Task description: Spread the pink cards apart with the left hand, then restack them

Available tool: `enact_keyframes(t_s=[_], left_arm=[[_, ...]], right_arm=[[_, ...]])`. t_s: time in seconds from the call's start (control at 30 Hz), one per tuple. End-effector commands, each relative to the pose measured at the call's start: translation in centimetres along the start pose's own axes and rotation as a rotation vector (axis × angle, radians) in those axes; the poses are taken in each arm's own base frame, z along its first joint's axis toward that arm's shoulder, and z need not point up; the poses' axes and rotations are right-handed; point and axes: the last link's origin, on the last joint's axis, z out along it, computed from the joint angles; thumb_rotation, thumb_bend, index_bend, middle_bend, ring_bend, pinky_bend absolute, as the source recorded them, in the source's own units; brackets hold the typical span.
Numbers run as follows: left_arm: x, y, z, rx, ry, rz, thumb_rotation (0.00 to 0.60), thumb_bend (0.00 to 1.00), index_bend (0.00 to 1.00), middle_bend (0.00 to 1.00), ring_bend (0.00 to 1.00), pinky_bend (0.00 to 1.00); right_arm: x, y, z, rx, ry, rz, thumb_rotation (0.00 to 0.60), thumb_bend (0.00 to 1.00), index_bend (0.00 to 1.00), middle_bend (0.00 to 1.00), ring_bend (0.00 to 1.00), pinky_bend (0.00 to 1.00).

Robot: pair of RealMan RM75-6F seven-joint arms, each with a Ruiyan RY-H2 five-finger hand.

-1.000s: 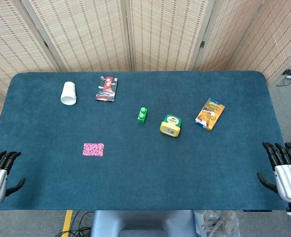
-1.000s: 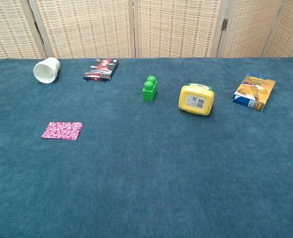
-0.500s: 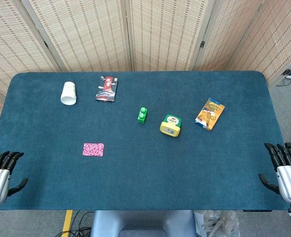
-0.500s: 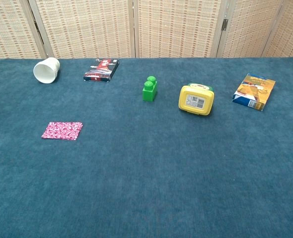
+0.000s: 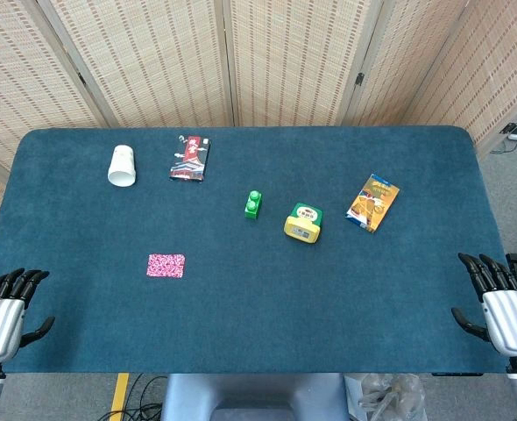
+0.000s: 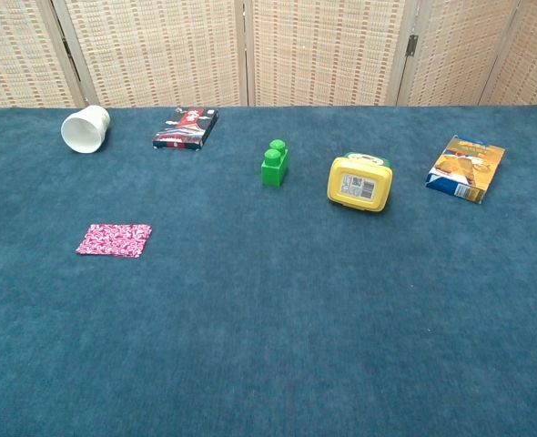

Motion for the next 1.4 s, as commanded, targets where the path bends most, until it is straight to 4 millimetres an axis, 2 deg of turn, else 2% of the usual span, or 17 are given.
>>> enact_keyframes(t_s=[0.03,0.3,0.47,0.53,0.67,0.7,0.8,0.9,1.0,1.1,1.4], left_arm=[[0.0,0.0,0.0,0.001,0.004,0.0,0.6,0.24,0.23,0.23,0.16,0.19],[0.2,0.6,0.5,-0.038,0.029,0.004,0.6,0.24,0.23,0.23,0.16,0.19],[1.0,2.3,2.4,-0.143,0.053,0.0,0.6,0.24,0.23,0.23,0.19,0.23],[1.2,3.3,3.5,-0.199,0.051,-0.008,0.6,0.24,0.24,0.26,0.24,0.31],[0.9,5.4,5.6,-0.306,0.006,-0.019,0.6,0.24,0.26,0.39,0.44,0.68],[0.7,5.9,6.1,-0.326,-0.005,-0.014,0.6,0.25,0.27,0.45,0.5,0.75],[0.0,7.7,8.0,-0.394,-0.041,0.007,0.6,0.33,0.28,0.6,0.63,0.88],[-0.8,9.3,9.5,-0.446,-0.108,0.013,0.6,0.39,0.29,0.72,0.71,0.95],[-1.8,10.5,11.1,-0.472,-0.192,0.024,0.6,0.47,0.29,0.81,0.79,1.0],[-2.7,11.3,12.2,-0.475,-0.251,0.046,0.6,0.51,0.27,0.86,0.83,1.0],[-5.9,12.1,14.7,-0.409,-0.418,0.068,0.6,0.6,0.21,0.93,0.9,1.0]], right_arm=[[0.0,0.0,0.0,0.0,0.003,0.002,0.6,0.3,0.02,0.16,0.07,0.12],[0.1,-0.1,-0.3,0.004,0.002,0.021,0.6,0.3,0.02,0.16,0.07,0.12],[0.5,-0.2,-0.2,0.017,0.014,0.03,0.6,0.3,0.02,0.16,0.07,0.12],[0.7,-0.3,-0.1,0.021,0.021,0.026,0.6,0.3,0.02,0.17,0.07,0.12],[0.7,-0.6,-0.3,0.031,0.019,0.028,0.6,0.3,0.02,0.17,0.07,0.12],[0.7,-0.6,-0.3,0.032,0.016,0.031,0.6,0.3,0.02,0.17,0.07,0.12],[0.8,-0.6,-0.5,0.027,0.016,0.032,0.6,0.3,0.02,0.17,0.07,0.12],[0.8,-0.6,-0.7,0.021,0.021,0.028,0.6,0.31,0.02,0.18,0.07,0.12],[0.9,-0.6,-0.8,0.021,0.025,0.028,0.6,0.32,0.02,0.2,0.08,0.12],[0.9,-0.6,-0.9,0.02,0.027,0.028,0.6,0.32,0.02,0.21,0.08,0.12],[0.9,-0.3,-0.8,0.009,0.029,0.025,0.6,0.32,0.03,0.23,0.09,0.12]])
